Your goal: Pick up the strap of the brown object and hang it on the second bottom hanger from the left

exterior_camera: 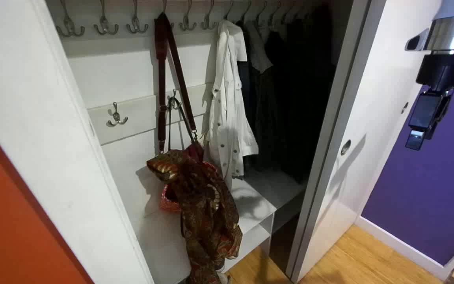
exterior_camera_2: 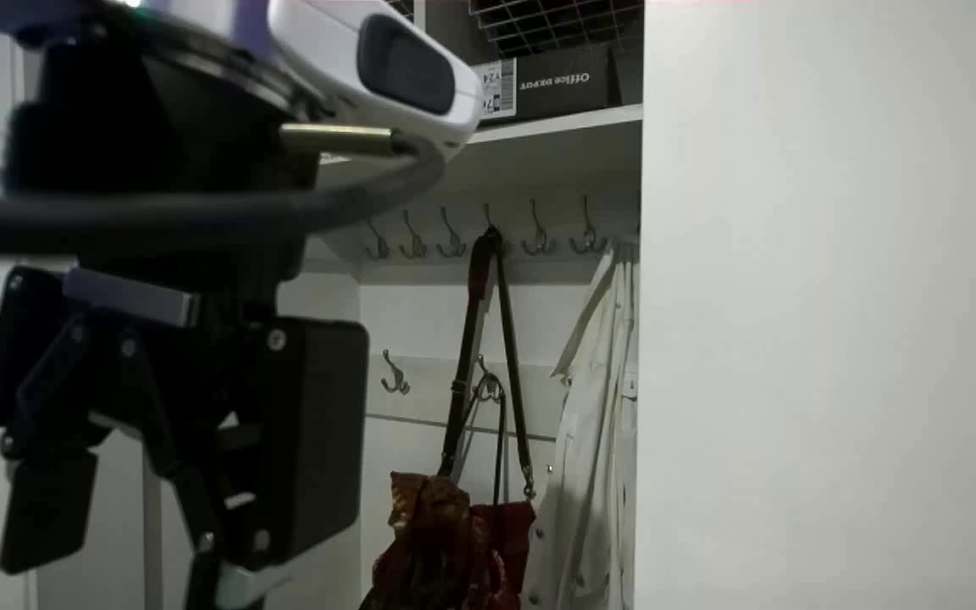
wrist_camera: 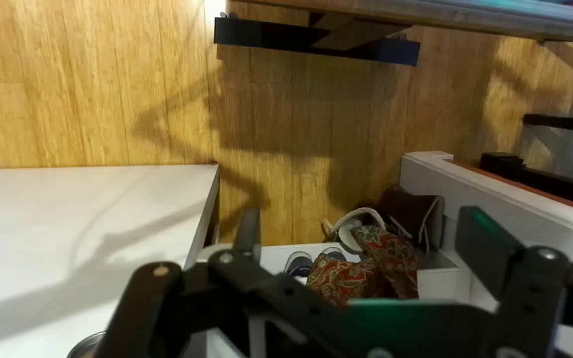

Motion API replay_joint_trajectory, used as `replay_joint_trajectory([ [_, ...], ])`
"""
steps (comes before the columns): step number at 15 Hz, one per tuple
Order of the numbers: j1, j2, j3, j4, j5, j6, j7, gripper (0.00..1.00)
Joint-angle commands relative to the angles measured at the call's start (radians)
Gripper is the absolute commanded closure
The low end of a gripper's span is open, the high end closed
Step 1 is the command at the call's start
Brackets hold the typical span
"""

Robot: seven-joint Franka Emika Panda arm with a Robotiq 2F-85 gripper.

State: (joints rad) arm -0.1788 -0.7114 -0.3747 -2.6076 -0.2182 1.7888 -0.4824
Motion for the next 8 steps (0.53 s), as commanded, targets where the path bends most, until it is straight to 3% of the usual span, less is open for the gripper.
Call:
replay_joint_trajectory([
  [1, -0.004, 0.001, 0.004, 0.001, 0.003, -0.001, -0.002, 0.00],
  [5, -0.004, 0.001, 0.004, 0.001, 0.003, -0.001, -0.002, 0.00],
  [8, 0.013, -0.068, 0.023, -0.006, 0.017, -0.048, -0.038, 0.00],
])
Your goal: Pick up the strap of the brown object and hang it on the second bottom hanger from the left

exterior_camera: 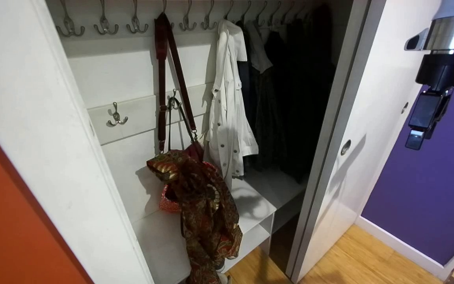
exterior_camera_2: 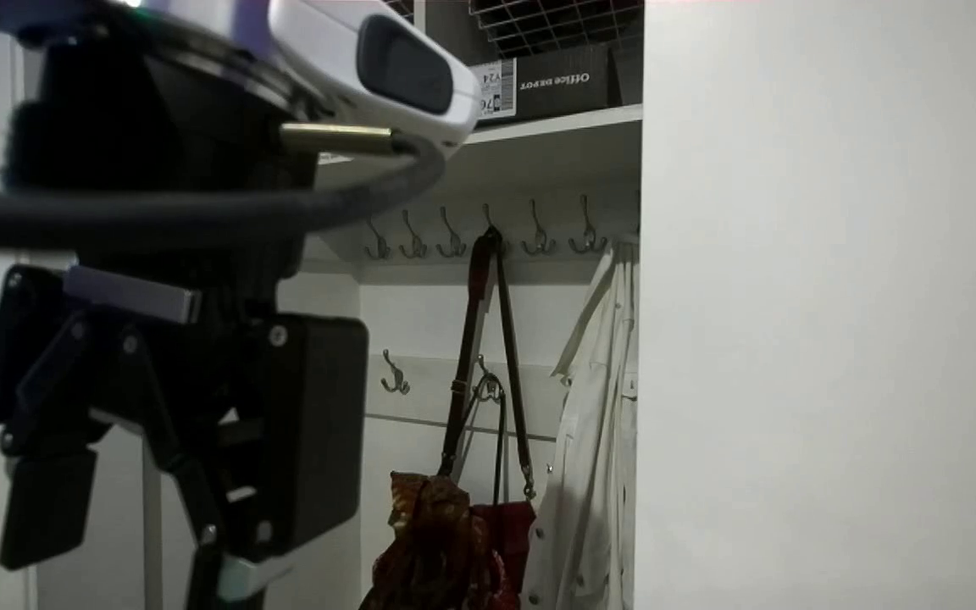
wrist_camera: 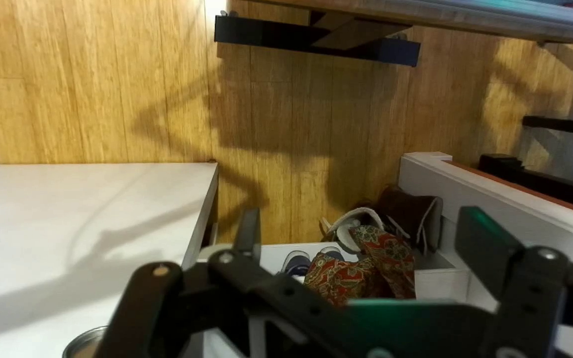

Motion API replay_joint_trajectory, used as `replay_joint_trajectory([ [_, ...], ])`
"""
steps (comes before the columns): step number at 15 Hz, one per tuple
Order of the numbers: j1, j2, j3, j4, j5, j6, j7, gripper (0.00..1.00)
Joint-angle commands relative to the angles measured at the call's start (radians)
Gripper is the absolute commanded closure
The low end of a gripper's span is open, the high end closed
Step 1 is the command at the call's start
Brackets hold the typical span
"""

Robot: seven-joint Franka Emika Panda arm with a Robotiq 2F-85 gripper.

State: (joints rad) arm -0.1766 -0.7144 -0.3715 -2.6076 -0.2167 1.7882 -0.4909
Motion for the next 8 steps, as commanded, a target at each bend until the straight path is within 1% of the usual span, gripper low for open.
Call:
replay_joint_trajectory([
  [1, 0.018, -0.109, 0.036, -0.014, 0.025, -0.071, -0.034, 0.00],
  [4, 0.065, -0.233, 0.083, -0.028, 0.038, -0.148, -0.071, 0.00],
  [7, 0.146, -0.322, 0.130, -0.022, 0.081, -0.217, -0.074, 0.00],
  [8, 0.128, -0.238, 0.096, 0.002, 0.039, -0.185, -0.052, 0.00],
])
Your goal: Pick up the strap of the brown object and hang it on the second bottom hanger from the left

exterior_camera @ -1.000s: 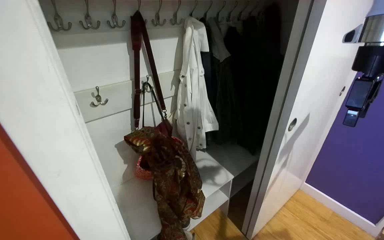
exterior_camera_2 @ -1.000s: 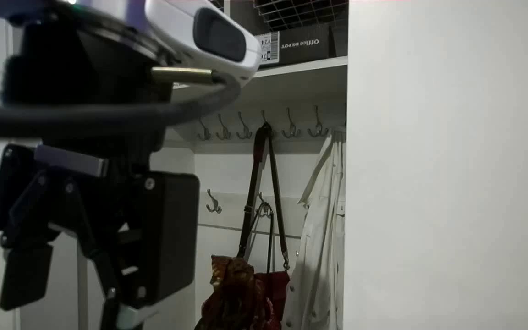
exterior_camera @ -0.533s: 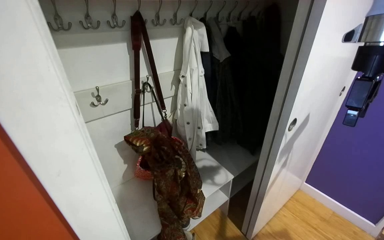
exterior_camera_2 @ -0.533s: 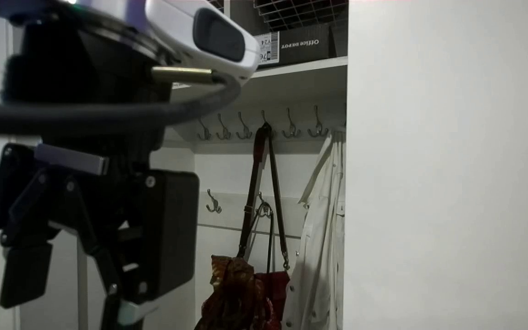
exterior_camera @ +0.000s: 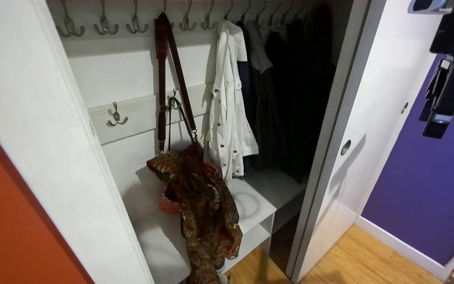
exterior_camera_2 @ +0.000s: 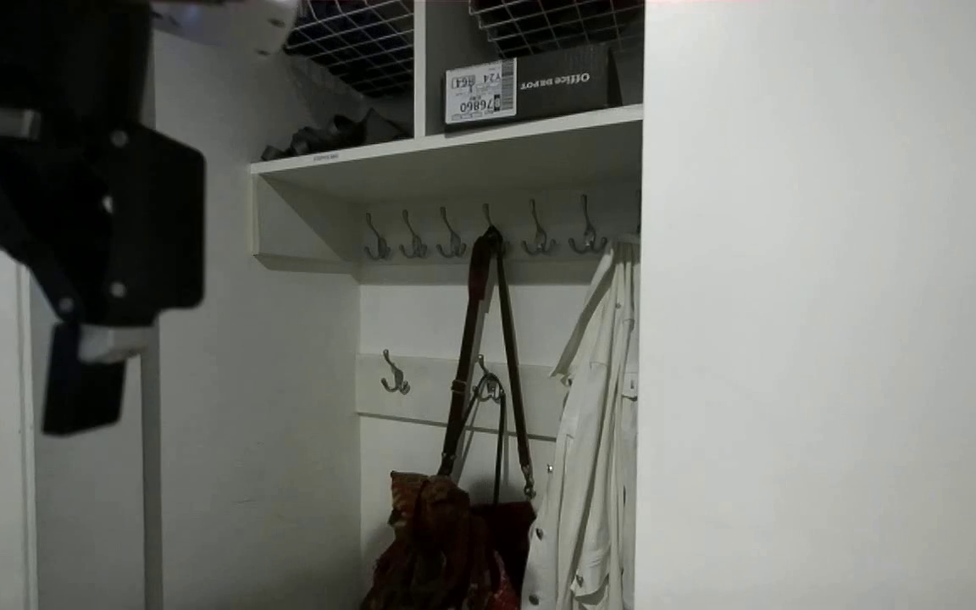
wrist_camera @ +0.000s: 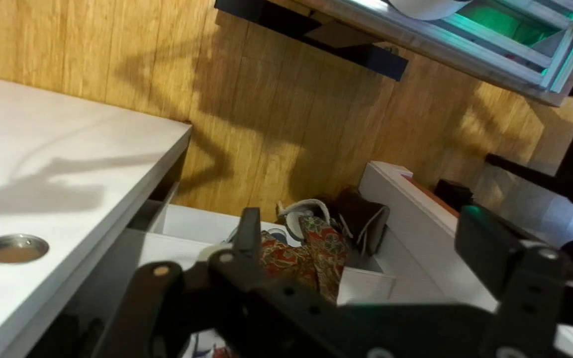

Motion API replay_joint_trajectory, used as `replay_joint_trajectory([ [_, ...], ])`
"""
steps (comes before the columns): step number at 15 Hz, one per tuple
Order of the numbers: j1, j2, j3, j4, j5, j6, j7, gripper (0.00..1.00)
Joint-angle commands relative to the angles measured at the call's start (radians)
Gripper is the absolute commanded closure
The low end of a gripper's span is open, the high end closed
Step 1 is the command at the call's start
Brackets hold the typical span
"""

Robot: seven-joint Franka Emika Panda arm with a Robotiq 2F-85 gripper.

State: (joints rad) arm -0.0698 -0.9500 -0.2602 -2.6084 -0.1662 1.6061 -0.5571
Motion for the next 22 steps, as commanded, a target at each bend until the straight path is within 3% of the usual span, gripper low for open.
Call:
replay_joint_trajectory([
  [1, 0.045, -0.036, -0.002, 0.002, -0.002, -0.022, 0.016, 0.00],
  [13, 0.064, -0.077, 0.006, -0.009, 0.003, -0.032, 0.017, 0.00],
  [15, 0.117, -0.017, 0.021, -0.002, 0.017, 0.042, 0.002, 0.00],
  [19, 0.252, 0.172, 0.044, 0.022, 0.071, 0.329, -0.004, 0.00],
  [22, 0.298, 0.336, 0.069, 0.061, 0.111, 0.527, 0.026, 0.00],
])
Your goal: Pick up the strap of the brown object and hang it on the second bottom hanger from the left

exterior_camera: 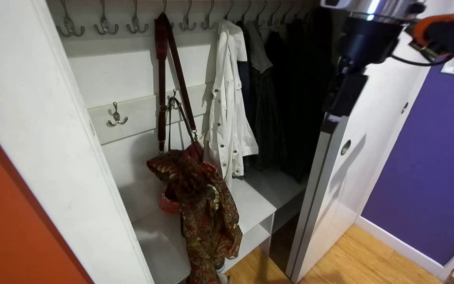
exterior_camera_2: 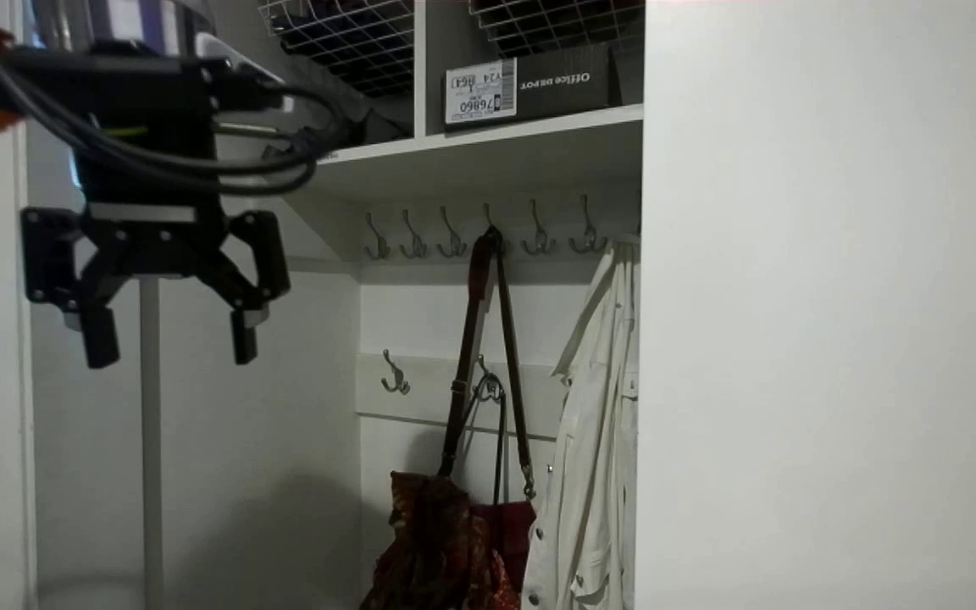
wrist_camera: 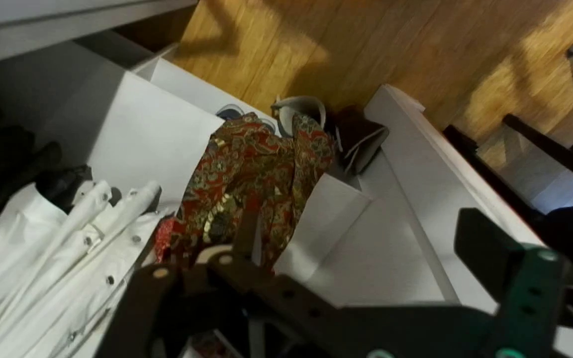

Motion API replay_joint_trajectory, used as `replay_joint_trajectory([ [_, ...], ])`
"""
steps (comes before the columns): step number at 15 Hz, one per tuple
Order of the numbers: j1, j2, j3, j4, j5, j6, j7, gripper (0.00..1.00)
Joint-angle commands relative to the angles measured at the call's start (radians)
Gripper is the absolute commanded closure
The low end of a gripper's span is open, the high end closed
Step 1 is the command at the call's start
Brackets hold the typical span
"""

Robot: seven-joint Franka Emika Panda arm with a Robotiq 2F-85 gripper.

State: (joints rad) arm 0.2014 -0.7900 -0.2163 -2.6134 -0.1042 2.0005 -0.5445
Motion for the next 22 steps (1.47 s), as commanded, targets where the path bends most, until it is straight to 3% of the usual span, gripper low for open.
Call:
replay_joint_trajectory([
  [1, 0.034, 0.228, 0.038, 0.082, 0.066, 0.182, 0.026, 0.00],
  [10, 0.030, 0.593, 0.132, 0.202, 0.193, 0.570, 0.026, 0.00],
  [11, 0.010, 0.518, 0.146, 0.156, 0.167, 0.510, 0.041, 0.00],
  [14, 0.004, 0.589, 0.158, 0.187, 0.172, 0.564, 0.041, 0.00],
  [18, 0.003, 0.594, 0.159, 0.196, 0.172, 0.565, 0.041, 0.00],
  [19, 0.015, 0.610, 0.153, 0.201, 0.201, 0.576, 0.013, 0.00],
  [20, 0.042, 0.666, 0.128, 0.239, 0.277, 0.562, -0.101, 0.00],
  [22, 0.177, 0.765, 0.020, 0.297, 0.375, 0.593, -0.262, 0.00],
])
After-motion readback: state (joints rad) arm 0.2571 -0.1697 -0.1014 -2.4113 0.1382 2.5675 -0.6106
